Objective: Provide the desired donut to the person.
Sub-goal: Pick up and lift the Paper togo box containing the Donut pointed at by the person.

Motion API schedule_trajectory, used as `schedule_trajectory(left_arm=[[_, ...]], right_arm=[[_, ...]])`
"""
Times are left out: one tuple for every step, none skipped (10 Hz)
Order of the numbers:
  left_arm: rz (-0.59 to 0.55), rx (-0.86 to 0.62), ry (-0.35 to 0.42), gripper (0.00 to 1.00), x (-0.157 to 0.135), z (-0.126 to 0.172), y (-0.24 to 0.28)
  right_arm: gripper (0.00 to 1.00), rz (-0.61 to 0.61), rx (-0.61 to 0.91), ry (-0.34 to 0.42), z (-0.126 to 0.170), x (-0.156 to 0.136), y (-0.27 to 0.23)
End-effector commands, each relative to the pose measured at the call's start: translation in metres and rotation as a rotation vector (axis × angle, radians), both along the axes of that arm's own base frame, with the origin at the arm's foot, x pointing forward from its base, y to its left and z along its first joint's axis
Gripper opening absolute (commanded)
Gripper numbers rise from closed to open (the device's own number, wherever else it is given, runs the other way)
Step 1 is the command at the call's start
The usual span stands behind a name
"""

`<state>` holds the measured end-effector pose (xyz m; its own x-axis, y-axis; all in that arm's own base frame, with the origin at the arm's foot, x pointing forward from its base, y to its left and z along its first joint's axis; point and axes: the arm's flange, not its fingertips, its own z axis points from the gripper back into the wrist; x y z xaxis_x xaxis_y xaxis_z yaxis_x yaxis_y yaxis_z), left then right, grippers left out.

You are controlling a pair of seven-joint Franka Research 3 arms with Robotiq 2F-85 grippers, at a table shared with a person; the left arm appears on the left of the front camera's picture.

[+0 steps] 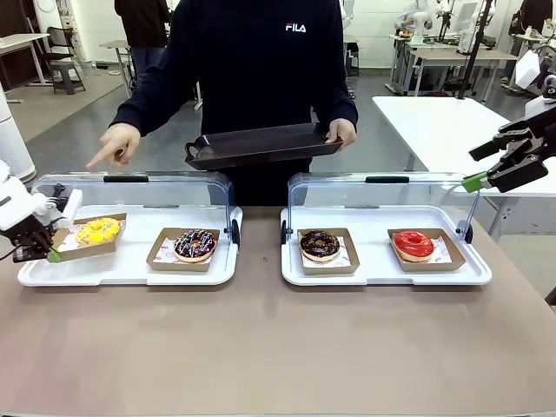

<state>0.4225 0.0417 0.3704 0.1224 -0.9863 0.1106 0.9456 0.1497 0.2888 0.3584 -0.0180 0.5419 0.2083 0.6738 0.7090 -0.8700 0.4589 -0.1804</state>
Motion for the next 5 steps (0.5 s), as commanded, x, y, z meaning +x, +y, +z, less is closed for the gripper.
schedule_trajectory(left_arm=[[-0.018, -0.041, -0.025, 0.0, -0.047, 0.015, 0.011], [-0.019, -0.056, -0.015, 0.0, -0.067, 0.023, 0.016], [-0.002, -0.069, 0.001, 0.0, -0.085, 0.035, 0.023], [-0.001, -0.106, 0.018, 0.0, -0.109, 0.054, 0.035], [-0.013, -0.127, 0.014, 0.0, -0.128, 0.074, 0.043]], right_arm=[[1.0, 0.018, 0.022, -0.006, -0.002, 0.0, 0.001], [1.0, 0.018, 0.022, -0.006, -0.002, 0.0, 0.001], [1.0, 0.018, 0.022, -0.006, -0.002, 0.0, 0.001], [1.0, 0.018, 0.022, -0.006, -0.002, 0.0, 0.001], [1.0, 0.018, 0.022, -0.006, -0.002, 0.0, 0.001]])
